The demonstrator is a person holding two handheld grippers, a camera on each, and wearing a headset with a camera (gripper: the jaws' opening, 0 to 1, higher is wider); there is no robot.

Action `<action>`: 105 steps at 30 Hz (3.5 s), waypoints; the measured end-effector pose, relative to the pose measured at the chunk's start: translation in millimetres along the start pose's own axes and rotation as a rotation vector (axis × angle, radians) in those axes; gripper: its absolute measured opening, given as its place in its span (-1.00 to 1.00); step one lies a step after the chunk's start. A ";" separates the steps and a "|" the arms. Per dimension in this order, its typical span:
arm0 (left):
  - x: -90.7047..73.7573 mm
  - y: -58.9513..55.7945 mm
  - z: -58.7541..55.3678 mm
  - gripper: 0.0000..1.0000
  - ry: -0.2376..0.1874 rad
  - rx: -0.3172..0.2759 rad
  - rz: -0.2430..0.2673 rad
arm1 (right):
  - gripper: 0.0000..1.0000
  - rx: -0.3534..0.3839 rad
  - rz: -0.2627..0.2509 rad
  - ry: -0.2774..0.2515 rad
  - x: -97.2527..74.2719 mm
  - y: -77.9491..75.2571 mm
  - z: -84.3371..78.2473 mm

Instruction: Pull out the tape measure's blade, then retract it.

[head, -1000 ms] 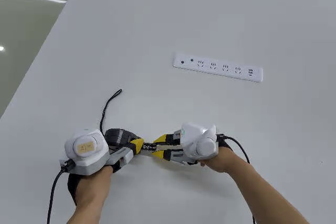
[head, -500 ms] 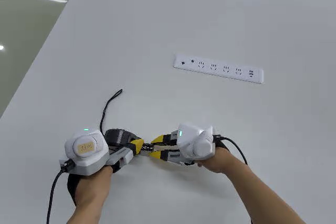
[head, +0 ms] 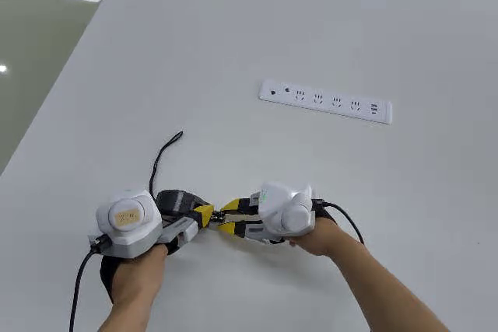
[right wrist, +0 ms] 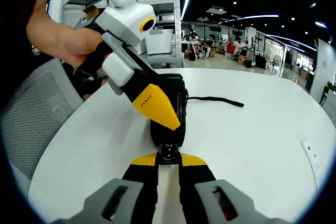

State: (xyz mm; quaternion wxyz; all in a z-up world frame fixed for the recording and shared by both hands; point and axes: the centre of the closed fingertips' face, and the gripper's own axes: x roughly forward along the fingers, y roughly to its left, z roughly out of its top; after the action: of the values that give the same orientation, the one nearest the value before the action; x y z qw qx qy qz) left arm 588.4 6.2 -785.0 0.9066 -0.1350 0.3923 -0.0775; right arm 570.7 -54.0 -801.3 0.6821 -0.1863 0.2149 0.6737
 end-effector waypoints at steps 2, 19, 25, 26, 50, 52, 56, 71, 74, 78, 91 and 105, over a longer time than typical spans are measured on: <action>0.3 0.4 -0.2 0.20 -0.001 -0.001 -0.001 | -0.73 0.000 0.000 0.000 1.2 0.1 0.9; 0.5 1.4 -0.2 0.21 0.000 -0.002 -0.002 | -0.73 0.005 -0.002 0.000 12.0 0.5 5.7; 0.9 1.4 -1.1 0.21 0.001 0.012 0.002 | -0.72 0.008 -0.013 0.005 13.5 1.0 3.5; 0.7 1.2 -1.0 0.21 0.001 0.012 0.002 | -0.72 0.012 -0.014 0.003 13.6 0.9 3.2; 2.6 -2.0 -2.8 0.25 0.023 0.062 0.033 | -0.70 0.016 -0.047 0.017 17.3 -1.3 -3.5; 1.9 -3.0 -2.8 0.25 0.022 0.063 0.032 | -0.70 0.022 -0.049 0.022 16.0 -1.0 -3.6; 2.1 -2.4 -2.3 0.25 0.020 0.066 0.023 | -0.64 0.033 -0.065 0.027 13.0 -3.4 -3.1; -10.7 -5.7 4.4 0.35 0.008 0.145 -0.019 | -0.43 0.061 -0.092 0.053 -2.9 1.1 -3.4; -14.3 -4.9 4.5 0.40 0.009 0.160 -0.032 | -0.34 0.092 -0.118 0.056 -9.4 1.6 -2.9; -20.9 -7.8 5.4 0.46 0.008 0.215 -0.059 | -0.27 0.116 -0.144 0.051 -18.0 5.6 -0.8; -36.7 -15.1 -6.0 0.56 0.004 0.321 -0.172 | -0.03 0.177 -0.229 0.053 -51.5 15.4 6.6; -51.3 -15.7 -14.3 0.63 0.054 0.466 -0.237 | 0.17 0.263 -0.337 0.048 -88.0 28.0 -1.4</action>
State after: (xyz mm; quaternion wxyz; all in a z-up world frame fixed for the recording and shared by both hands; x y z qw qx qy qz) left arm 542.5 1.3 -754.1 0.8870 0.0345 0.3691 -0.2752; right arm 542.7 -128.0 -753.6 0.7982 -0.1450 0.2828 0.5118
